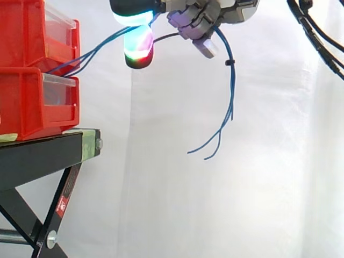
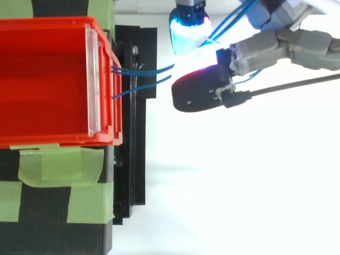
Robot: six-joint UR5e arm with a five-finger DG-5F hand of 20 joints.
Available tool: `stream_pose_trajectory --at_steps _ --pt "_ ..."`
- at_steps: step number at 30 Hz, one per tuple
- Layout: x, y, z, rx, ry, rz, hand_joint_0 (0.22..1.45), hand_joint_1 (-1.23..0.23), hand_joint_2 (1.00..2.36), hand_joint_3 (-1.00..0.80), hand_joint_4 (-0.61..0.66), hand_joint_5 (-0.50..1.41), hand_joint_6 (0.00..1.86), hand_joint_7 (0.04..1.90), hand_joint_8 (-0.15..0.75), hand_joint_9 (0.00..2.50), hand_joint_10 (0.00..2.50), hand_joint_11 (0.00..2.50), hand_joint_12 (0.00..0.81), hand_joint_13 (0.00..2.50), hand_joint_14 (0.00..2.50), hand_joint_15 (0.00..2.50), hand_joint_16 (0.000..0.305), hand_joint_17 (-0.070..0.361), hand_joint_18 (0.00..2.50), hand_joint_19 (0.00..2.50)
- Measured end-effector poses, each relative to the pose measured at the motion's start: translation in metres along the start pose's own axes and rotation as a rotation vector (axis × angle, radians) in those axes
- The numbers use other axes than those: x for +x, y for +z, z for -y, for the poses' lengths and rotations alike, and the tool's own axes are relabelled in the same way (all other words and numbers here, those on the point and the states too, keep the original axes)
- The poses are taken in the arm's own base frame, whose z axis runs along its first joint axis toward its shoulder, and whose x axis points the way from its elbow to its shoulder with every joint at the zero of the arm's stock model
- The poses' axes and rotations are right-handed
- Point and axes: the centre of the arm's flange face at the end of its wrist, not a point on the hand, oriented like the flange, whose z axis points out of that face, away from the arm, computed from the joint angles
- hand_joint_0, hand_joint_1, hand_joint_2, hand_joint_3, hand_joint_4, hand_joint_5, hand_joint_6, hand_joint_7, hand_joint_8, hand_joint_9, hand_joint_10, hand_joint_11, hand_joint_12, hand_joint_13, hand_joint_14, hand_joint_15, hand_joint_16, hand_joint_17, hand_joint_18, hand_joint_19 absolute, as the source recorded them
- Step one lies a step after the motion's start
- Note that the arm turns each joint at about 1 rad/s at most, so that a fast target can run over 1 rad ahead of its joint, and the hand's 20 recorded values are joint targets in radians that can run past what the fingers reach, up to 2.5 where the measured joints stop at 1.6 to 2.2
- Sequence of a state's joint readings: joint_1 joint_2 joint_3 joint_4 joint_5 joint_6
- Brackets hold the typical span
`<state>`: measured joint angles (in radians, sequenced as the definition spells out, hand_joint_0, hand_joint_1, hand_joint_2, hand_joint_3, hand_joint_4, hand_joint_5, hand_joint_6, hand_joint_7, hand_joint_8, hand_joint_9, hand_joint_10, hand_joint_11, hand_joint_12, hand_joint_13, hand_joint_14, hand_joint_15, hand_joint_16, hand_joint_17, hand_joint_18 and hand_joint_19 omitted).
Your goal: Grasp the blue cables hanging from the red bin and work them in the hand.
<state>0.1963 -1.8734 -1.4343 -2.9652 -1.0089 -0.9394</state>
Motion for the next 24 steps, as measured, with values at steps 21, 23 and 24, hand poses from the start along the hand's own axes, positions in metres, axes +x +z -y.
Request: stream_pose_trajectory --at_steps 21,23,24 --pt "0.0004 0.0009 -0.0011 -0.005 -0.001 0.005 0.91 -0.67 1.01 -0.71 0.31 0.61 0.01 1.41 0.519 1.74 2.5 2.5 0.771 2.09 2.5 2.01 0.244 0.183 2.5 0.76" --pt "0.0003 0.0009 -0.001 -0.005 -0.001 0.006 0.91 -0.67 1.02 -0.67 0.33 0.59 0.01 1.4 0.519 1.74 2.5 2.5 0.771 2.09 2.5 2.01 0.244 0.183 2.5 0.76" --pt "0.0002 0.0009 -0.001 -0.005 -0.001 0.006 0.92 -0.67 1.02 -0.66 0.34 0.57 0.01 1.4 0.519 1.74 2.5 2.5 0.771 2.09 2.5 2.01 0.244 0.183 2.5 0.76"
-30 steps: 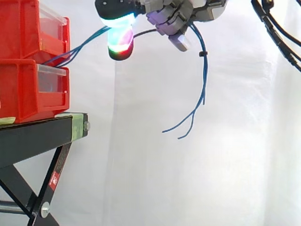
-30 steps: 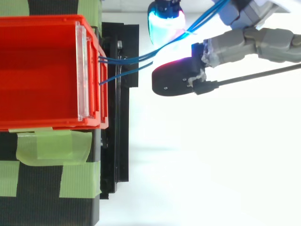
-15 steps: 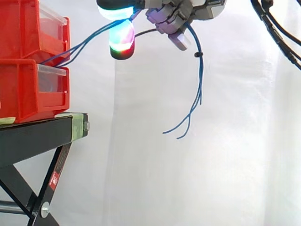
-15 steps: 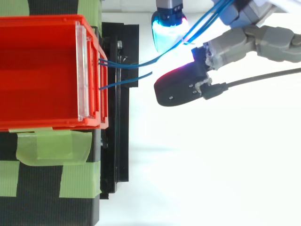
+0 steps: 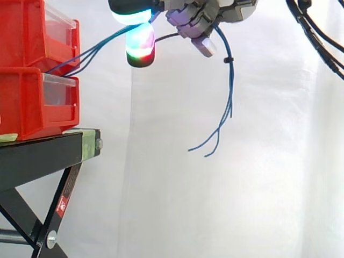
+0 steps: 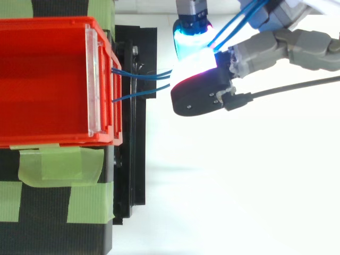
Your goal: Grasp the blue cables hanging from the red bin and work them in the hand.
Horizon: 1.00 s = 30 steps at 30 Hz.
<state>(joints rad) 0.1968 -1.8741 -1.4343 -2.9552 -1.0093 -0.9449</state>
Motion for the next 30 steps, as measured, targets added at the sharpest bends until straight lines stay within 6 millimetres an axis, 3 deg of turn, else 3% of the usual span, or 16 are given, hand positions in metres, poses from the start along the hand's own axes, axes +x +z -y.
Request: stream_pose_trajectory --at_steps 5,13,18,30 --pt "-0.0005 -0.0001 0.0 0.0 0.0 0.0 0.93 -0.66 1.02 -0.62 0.35 0.51 0.01 1.36 0.519 1.74 2.5 2.5 0.771 2.09 2.5 2.01 0.244 0.183 2.5 0.76" --pt "-0.0001 0.0001 0.0002 0.0 0.0 0.0 1.0 -0.64 1.01 -0.88 0.36 0.41 0.01 1.32 0.519 1.74 2.5 2.5 0.771 2.09 2.5 2.01 0.244 0.183 2.5 0.76" --pt "-0.0006 0.0003 0.0007 0.0 0.0 0.001 1.02 -0.63 1.0 -0.94 0.36 0.38 0.01 1.31 0.519 1.74 2.5 2.5 0.771 2.09 2.5 2.01 0.244 0.183 2.5 0.76" --pt "-0.0009 0.0004 0.0006 -0.001 0.002 0.002 1.03 -0.65 1.01 -0.85 0.38 0.39 0.01 1.32 0.519 1.74 2.5 2.5 0.771 2.09 2.5 2.01 0.244 0.183 2.5 0.76"
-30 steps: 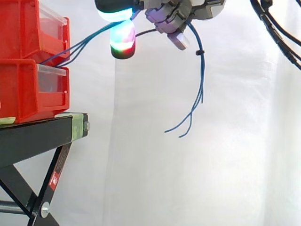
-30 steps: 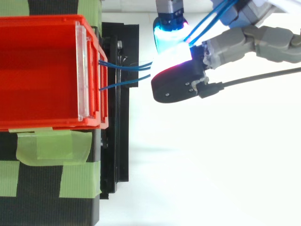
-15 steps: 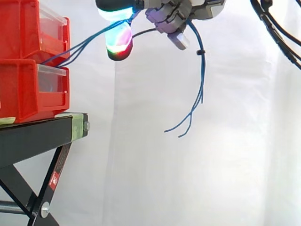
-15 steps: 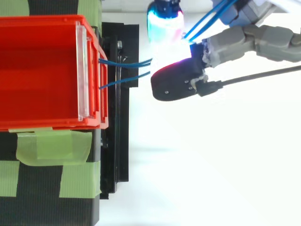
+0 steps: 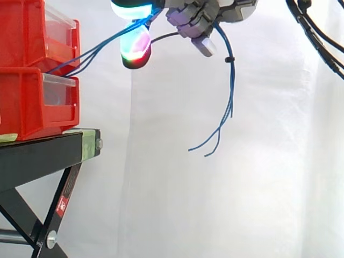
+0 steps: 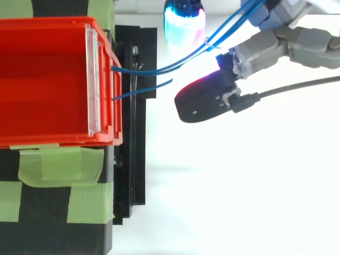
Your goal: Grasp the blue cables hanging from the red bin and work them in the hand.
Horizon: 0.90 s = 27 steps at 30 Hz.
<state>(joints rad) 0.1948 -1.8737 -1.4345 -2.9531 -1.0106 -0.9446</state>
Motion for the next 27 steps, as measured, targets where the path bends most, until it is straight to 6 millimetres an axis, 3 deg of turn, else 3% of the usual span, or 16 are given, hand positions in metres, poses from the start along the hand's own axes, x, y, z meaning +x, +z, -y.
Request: stream_pose_trajectory --at_steps 7,27 --pt "0.0003 -0.0002 0.0002 0.002 0.0 -0.001 1.03 -0.66 1.01 -0.75 0.37 0.37 0.01 1.31 0.519 1.74 2.5 2.5 0.771 2.09 2.5 2.01 0.244 0.183 2.5 0.76" --pt "0.0033 -0.0031 -0.0015 0.0 -0.011 -0.025 0.98 -0.7 1.01 -0.77 0.31 0.31 0.0 1.45 0.519 1.74 2.5 2.5 0.771 2.09 2.5 2.01 0.244 0.183 2.5 0.76"
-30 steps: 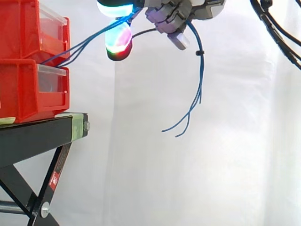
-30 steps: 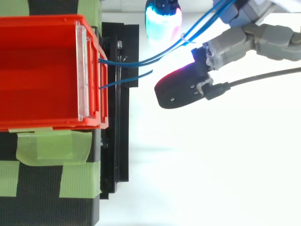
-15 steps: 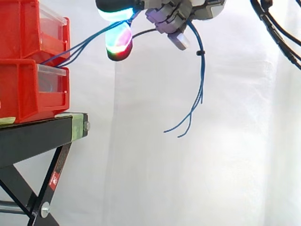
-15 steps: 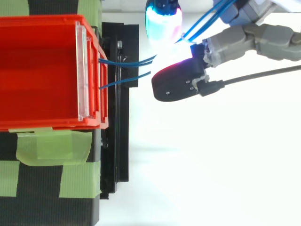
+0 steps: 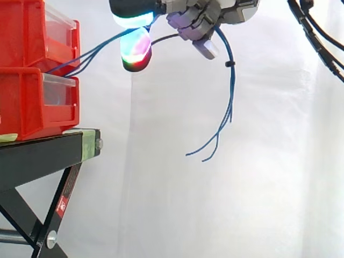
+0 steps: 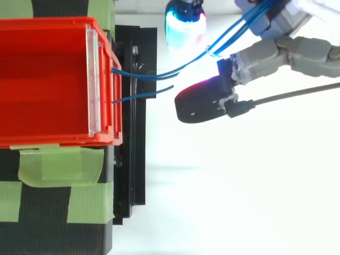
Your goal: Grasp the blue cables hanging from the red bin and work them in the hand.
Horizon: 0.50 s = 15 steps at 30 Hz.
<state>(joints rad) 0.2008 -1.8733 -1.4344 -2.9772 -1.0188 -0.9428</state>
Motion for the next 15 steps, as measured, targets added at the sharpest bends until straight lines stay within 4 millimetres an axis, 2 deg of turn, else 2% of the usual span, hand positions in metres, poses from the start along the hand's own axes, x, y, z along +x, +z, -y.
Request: stream_pose_trajectory --at_steps 9,15 --pt "0.0015 -0.0009 -0.0007 -0.009 -0.011 -0.017 0.99 -0.7 1.02 -0.66 0.31 0.28 0.08 1.42 0.519 1.74 2.5 2.5 0.771 2.09 2.5 2.01 0.244 0.183 2.5 0.76" --pt "0.0017 -0.0008 -0.0007 -0.01 -0.012 -0.017 1.0 -0.7 1.02 -0.66 0.32 0.27 0.09 1.41 0.519 1.74 2.5 2.5 0.771 2.09 2.5 2.01 0.244 0.183 2.5 0.76"
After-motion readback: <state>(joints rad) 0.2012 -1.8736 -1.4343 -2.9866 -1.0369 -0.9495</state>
